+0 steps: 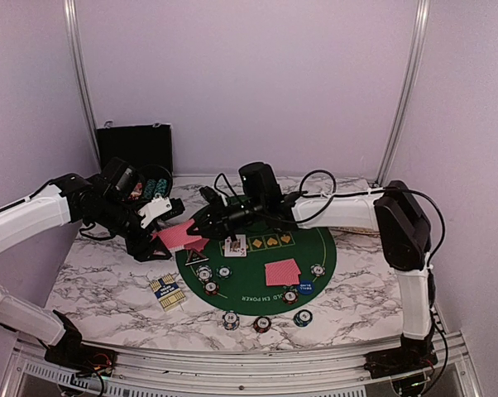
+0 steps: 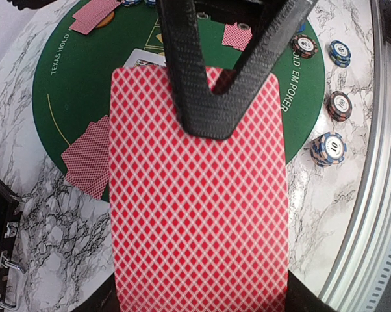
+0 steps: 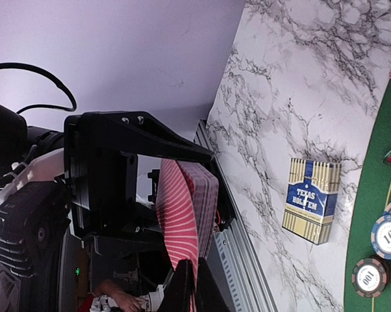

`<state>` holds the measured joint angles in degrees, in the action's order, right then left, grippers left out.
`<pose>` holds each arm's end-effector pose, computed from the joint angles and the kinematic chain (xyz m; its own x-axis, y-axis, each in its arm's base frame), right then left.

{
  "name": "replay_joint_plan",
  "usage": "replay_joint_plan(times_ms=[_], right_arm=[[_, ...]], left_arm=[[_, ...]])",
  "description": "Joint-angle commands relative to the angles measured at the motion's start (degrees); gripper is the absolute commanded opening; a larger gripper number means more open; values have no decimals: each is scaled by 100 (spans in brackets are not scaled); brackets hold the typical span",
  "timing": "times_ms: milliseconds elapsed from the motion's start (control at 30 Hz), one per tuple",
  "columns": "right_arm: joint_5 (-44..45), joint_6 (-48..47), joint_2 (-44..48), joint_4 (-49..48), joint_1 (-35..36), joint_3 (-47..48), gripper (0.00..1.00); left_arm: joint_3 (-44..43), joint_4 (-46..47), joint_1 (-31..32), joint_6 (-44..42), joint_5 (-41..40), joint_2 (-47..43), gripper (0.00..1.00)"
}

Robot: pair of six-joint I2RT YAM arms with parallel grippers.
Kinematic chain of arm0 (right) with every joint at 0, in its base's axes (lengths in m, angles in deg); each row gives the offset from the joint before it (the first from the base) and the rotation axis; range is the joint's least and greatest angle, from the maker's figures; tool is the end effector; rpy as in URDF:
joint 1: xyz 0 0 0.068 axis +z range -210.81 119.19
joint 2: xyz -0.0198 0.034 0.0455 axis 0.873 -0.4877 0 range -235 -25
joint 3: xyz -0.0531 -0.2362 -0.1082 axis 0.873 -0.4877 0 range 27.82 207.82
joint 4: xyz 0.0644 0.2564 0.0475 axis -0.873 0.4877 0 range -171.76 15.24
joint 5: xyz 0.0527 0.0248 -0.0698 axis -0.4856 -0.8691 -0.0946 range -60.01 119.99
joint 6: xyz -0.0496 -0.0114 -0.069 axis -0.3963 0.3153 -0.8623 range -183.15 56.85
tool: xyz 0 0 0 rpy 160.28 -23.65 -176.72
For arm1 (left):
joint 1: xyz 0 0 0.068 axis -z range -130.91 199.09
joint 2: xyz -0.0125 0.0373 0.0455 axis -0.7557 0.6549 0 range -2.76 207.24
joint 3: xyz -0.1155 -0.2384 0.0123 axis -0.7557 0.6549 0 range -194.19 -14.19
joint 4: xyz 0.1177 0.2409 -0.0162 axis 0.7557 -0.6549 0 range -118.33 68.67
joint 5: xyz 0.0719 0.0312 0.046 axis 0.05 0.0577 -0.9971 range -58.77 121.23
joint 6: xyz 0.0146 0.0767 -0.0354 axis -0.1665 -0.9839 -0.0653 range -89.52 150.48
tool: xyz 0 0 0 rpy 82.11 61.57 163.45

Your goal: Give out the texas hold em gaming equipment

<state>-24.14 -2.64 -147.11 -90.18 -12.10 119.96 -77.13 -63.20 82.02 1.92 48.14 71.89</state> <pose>0.2939 0.4273 0.2128 -0.9355 -0.2921 -0.1989 -0.2507 0.1517 0.9561 0.2386 -0.1808 0.2503 -0.2753 0.7232 -0.6333 0.9070 0.4138 0.0783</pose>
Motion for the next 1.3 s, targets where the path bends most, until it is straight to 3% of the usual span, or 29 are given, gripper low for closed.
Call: replay_joint_plan(times_ms=[0,267,500,633,900,1133,1267], right_arm=[[-23,-258,373,293,-170,-29,4],[65,-681,486,916,-330,51,0],[482,-1540,654,2145,-700,263,0],[1156,-2417,571,3312,-873,871,0],[3709,-4260,-119,5473,-855,2494,0],[7547,-5948,-457,5748,-94,2791,0],[8869,-6858,-470,5180,307,2428,0]], left_arm=[[-157,85,-23,-14,56,-85,0],[-159,86,-23,-10,18,-121,0],[-122,89,-23,-9,6,-135,0],[-147,87,-23,-10,19,-126,0],[-123,83,-23,-16,15,-134,0],[-131,82,-23,-10,11,-135,0],[-156,91,-23,-1,27,-101,0]])
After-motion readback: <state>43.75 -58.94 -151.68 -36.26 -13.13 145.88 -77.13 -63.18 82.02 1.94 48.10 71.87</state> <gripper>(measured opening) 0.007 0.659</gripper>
